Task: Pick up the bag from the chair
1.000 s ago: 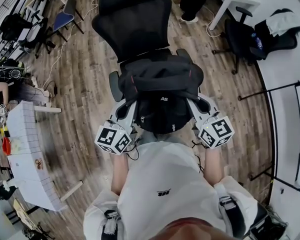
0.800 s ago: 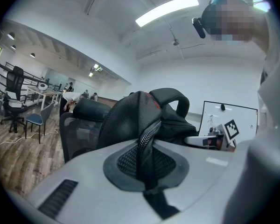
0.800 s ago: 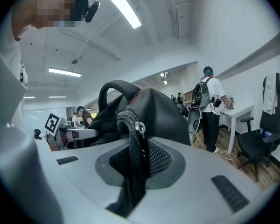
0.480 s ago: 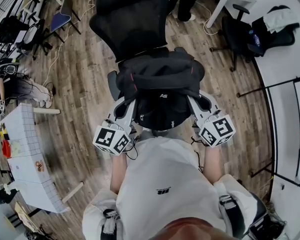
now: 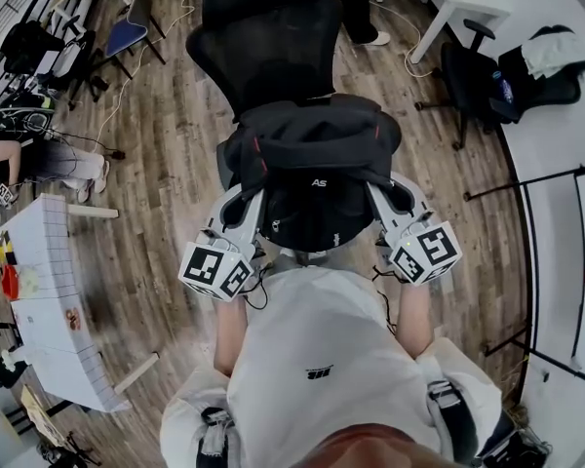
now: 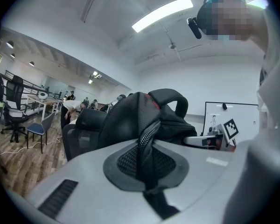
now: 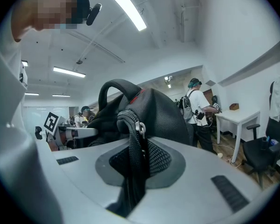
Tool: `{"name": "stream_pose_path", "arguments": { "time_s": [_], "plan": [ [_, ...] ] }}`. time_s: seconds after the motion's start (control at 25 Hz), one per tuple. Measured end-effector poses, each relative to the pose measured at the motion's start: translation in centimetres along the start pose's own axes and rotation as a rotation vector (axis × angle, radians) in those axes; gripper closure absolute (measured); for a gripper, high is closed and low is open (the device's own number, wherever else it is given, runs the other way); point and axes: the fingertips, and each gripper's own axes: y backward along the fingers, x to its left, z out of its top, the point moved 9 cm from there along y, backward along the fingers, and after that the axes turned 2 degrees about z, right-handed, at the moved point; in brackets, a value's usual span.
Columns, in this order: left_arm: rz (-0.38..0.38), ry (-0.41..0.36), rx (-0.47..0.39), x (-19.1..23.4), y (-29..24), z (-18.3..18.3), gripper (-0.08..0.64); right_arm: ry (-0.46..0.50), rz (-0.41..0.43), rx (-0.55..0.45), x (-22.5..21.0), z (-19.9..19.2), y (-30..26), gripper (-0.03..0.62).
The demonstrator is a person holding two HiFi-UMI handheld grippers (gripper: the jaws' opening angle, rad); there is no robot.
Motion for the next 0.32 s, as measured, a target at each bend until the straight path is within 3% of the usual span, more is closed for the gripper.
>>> {"name": "stream_pose_path", "arguments": {
  "time_s": [0.32],
  "plan": [
    [0.014,-0.003,-0.006,0.9,0.3,0.4,0.543,0.011,0.016,0.008,0.4,0.3,-1.3,0.561]
  ]
}}
